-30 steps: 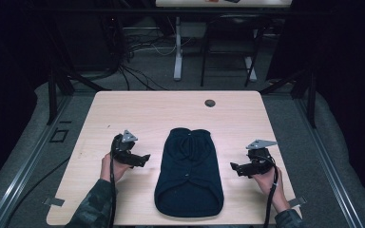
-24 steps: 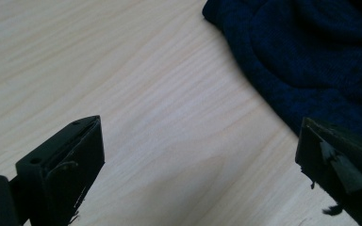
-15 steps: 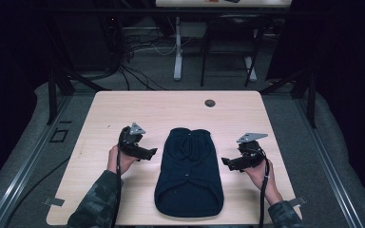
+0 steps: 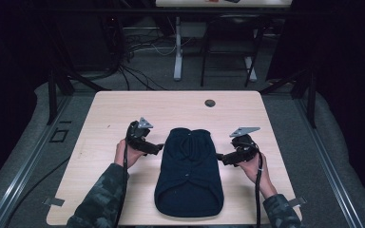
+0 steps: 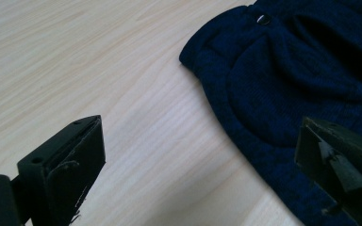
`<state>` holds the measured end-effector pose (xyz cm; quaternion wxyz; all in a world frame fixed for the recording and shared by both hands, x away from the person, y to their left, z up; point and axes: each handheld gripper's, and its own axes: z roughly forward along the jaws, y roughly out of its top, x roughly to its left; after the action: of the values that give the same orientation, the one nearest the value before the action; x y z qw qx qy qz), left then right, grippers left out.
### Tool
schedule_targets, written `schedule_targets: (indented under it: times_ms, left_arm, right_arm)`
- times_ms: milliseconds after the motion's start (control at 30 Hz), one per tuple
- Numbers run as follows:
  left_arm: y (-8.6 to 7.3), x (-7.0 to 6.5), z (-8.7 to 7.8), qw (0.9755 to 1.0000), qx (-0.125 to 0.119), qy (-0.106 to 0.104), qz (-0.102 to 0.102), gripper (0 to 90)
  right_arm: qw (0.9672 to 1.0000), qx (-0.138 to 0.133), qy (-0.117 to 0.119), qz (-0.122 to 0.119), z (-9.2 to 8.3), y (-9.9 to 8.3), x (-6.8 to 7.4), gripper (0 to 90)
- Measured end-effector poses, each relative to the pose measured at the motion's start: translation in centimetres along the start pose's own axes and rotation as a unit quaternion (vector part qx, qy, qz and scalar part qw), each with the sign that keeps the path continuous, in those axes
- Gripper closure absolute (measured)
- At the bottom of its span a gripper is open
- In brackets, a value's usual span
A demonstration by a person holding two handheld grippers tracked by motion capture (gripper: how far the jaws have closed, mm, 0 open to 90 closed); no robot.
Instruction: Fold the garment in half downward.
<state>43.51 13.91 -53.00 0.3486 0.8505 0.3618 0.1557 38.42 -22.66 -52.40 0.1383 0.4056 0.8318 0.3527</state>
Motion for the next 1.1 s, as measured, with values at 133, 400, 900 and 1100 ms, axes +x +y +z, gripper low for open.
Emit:
schedule_targets:
  times_ms: [133, 400, 900, 1100]
  left_arm:
    - [0.6, -0.2, 0.7, 1.0000, 0.000, -0.003, 0.000, 2.5]
    - [1.5, 0.0, 2.4, 0.9996, 0.012, -0.024, -0.012, 2.5]
    - [3.1, 0.2, 5.3, 0.9994, 0.026, -0.020, -0.009, 2.9]
    - [3.9, 0.2, 6.3, 0.9992, 0.036, -0.018, -0.007, 4.2]
  right_arm:
    - [0.9999, 0.007, 0.011, 0.001, 0.8, 0.7, -0.2, 4.9]
    - [0.9997, 0.015, 0.017, 0.005, 1.9, 1.7, -0.4, 5.3]
    - [0.9988, 0.034, 0.023, 0.026, 5.2, 3.9, -1.4, 10.2]
    - [0.9981, 0.042, 0.018, 0.042, 6.6, 4.7, -1.9, 13.8]
